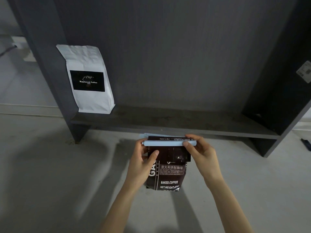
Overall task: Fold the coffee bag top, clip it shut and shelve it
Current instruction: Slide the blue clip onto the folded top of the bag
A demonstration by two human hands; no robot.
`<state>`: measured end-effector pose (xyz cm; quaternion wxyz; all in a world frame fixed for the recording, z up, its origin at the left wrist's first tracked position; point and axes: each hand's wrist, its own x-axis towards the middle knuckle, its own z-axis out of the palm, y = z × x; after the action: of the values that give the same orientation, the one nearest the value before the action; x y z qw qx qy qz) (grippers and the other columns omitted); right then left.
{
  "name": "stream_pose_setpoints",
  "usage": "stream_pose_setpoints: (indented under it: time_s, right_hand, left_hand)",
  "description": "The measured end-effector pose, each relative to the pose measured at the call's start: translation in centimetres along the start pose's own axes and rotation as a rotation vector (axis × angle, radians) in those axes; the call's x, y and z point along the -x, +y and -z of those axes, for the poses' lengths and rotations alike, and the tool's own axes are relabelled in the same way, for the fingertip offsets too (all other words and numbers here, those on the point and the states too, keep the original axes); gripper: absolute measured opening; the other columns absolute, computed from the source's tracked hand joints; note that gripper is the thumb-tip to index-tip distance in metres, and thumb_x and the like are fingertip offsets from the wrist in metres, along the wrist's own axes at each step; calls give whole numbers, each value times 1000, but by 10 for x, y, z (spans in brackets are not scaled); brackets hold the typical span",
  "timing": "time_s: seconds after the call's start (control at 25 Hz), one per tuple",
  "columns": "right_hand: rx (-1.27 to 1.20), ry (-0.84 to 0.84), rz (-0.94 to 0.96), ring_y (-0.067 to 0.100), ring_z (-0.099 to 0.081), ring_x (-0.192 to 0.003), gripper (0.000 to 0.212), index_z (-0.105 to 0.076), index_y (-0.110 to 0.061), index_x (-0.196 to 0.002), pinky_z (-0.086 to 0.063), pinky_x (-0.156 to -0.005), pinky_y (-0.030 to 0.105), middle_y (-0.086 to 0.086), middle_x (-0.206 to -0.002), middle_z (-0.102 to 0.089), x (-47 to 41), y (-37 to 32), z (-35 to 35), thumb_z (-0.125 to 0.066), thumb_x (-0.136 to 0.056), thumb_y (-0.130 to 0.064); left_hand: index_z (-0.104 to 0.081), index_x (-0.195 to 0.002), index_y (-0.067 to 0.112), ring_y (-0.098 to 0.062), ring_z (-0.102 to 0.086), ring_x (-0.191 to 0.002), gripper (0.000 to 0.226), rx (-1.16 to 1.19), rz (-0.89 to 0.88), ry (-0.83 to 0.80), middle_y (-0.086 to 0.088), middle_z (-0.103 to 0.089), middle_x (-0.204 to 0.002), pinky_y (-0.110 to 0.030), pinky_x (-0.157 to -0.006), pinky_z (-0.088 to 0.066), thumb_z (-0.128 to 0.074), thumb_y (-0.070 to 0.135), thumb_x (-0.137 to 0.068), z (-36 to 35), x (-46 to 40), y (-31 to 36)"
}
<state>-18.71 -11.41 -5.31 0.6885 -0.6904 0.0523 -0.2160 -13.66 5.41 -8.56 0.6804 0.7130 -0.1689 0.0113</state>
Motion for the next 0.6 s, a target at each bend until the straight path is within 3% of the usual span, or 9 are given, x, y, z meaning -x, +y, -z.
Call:
stream_pose_setpoints:
  time_s: [0.28,0.6]
  right_hand:
    - [-13,10,2,3,-67,-62,19,-64,-27,-84,-49,-49,12,-13,-61,-72,-3,6,-2,-62,-81,-9]
    - [-36,17,23,1,-67,-65,18,-63,-27,-85,-49,-48,11,-12,-68,-70,-3,9,-2,-60,-82,-9]
  left_hand:
    - [-46,-103,35,0,-57,-102,33,-26,21,-8,15,-61,-106,-23,-88,-45,-61,14,-81,1,0,2]
    - [-49,-92,37,10,-58,-93,31,-34,17,-5,18,-61,-100,-4,-77,-44,-61,10,-81,0,1,5]
